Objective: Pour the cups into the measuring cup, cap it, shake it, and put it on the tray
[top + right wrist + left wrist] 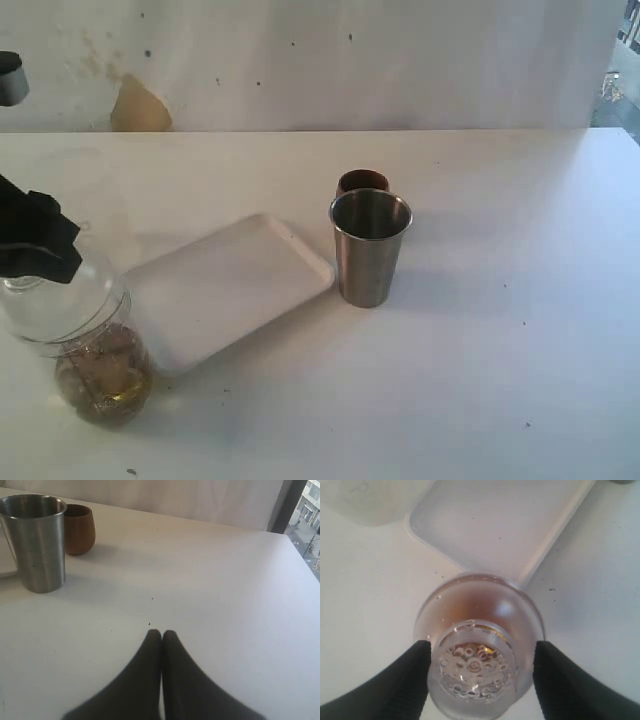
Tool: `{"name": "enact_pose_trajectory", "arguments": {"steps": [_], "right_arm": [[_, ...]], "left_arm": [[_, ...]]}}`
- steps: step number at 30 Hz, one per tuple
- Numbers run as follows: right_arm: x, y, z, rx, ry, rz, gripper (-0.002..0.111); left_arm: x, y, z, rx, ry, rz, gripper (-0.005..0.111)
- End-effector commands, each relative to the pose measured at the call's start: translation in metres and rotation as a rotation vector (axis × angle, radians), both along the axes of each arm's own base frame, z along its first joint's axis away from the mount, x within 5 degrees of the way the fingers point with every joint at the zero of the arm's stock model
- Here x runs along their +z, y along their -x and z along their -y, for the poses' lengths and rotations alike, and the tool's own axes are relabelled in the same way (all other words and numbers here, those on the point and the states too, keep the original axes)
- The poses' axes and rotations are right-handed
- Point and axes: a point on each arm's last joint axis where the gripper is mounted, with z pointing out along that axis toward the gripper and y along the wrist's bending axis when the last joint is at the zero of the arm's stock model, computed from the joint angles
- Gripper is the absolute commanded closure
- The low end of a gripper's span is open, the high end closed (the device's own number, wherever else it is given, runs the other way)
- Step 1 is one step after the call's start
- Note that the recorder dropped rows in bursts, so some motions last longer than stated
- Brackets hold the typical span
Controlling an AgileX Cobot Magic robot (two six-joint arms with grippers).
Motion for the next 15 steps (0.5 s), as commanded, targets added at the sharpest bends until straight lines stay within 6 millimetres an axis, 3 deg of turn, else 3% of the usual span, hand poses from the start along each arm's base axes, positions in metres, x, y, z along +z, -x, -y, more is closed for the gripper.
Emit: {"name": "enact_pose_trajectory", "arguments": {"steps": [1,8,11,15], "right_arm": [[-0.0007,0.0002,0.0001,-0.003,-0.007,0.005,0.108],[-0.0007,0.0002,0.0001,-0.003,-0.007,0.005,0.108],[-0.0007,0.0002,0.0001,-0.003,-0.007,0.005,0.108],[-0.0007,0.0002,0.0001,-0.003,-0.007,0.005,0.108]], "left_arm": [[-0.0009,-0.0013,0.0025,-0.001,0.020,0.011,0.049],[-0.0011,0.0001,0.0040,0.001,0.038,-0.006,0.048],[-0.0009,0.0008,0.0055,0.002,0.057,-0.015,0.033],[-0.0008,0.0006,0.0055,0.002,0.058,-0.013,0.033]]}}
